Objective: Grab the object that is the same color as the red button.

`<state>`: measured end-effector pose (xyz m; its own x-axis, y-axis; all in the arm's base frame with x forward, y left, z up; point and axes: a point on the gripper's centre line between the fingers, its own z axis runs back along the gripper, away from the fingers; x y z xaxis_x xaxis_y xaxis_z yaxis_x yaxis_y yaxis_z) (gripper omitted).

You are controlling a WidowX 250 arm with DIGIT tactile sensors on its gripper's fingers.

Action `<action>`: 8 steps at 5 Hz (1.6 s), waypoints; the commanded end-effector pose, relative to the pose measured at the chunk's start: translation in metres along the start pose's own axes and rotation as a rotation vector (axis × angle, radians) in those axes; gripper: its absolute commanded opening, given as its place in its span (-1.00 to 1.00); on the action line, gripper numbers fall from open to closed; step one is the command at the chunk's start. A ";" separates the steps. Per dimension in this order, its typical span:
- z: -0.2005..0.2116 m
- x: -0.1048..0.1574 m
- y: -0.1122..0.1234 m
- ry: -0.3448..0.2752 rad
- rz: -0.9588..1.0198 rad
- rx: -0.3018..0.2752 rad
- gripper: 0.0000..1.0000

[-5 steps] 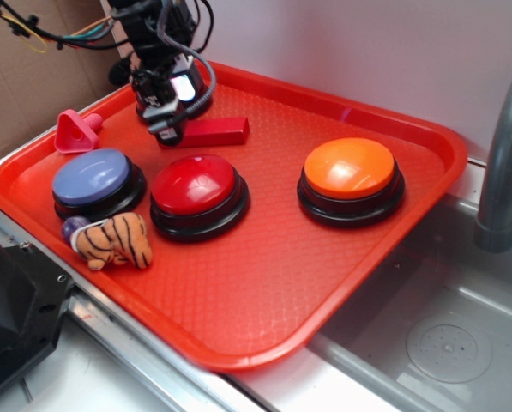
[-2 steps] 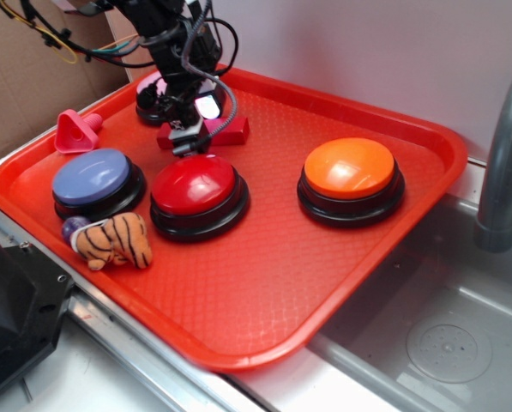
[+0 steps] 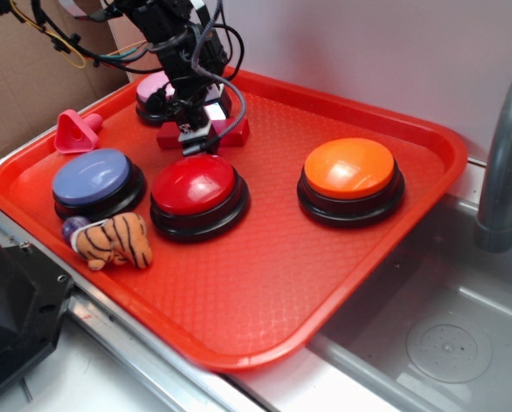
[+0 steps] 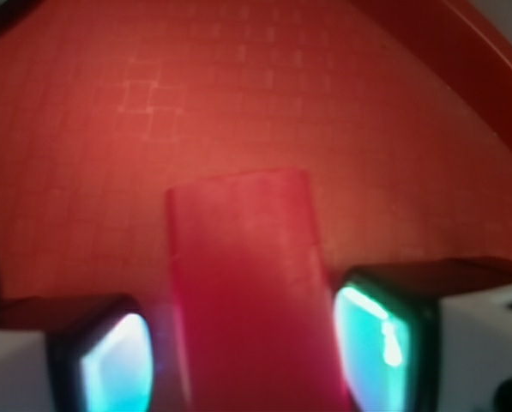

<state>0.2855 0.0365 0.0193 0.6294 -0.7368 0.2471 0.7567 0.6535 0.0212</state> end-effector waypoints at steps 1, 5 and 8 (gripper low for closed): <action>0.011 0.009 0.005 -0.010 0.038 0.028 -1.00; 0.128 0.014 -0.049 0.150 0.547 0.088 -1.00; 0.151 0.010 -0.079 0.083 0.811 0.131 -1.00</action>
